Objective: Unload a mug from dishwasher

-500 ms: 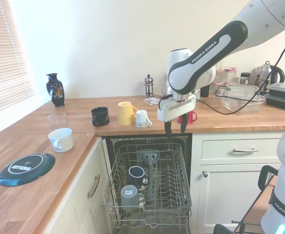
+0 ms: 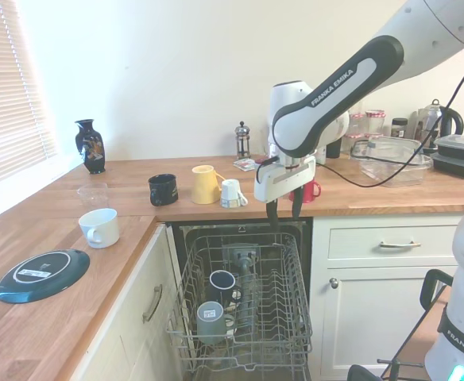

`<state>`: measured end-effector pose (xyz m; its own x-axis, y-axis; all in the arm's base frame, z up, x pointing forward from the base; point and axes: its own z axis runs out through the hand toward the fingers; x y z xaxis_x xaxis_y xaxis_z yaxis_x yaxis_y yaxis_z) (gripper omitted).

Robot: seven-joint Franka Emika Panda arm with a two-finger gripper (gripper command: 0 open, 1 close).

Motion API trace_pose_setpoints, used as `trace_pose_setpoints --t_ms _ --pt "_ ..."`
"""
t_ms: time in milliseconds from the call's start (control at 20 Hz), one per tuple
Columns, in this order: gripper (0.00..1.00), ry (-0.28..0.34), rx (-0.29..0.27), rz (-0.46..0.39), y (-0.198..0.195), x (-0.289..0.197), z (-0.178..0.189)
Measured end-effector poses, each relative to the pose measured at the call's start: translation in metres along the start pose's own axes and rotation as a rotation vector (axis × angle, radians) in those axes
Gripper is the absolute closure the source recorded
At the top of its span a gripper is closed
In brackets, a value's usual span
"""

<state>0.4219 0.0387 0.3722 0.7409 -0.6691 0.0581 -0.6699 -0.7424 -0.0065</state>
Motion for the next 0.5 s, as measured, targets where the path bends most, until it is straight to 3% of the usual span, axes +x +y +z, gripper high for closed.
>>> trace_pose_setpoints --t_ms 500 --pt "0.0 0.054 -0.083 -0.141 -0.052 -0.045 0.057"
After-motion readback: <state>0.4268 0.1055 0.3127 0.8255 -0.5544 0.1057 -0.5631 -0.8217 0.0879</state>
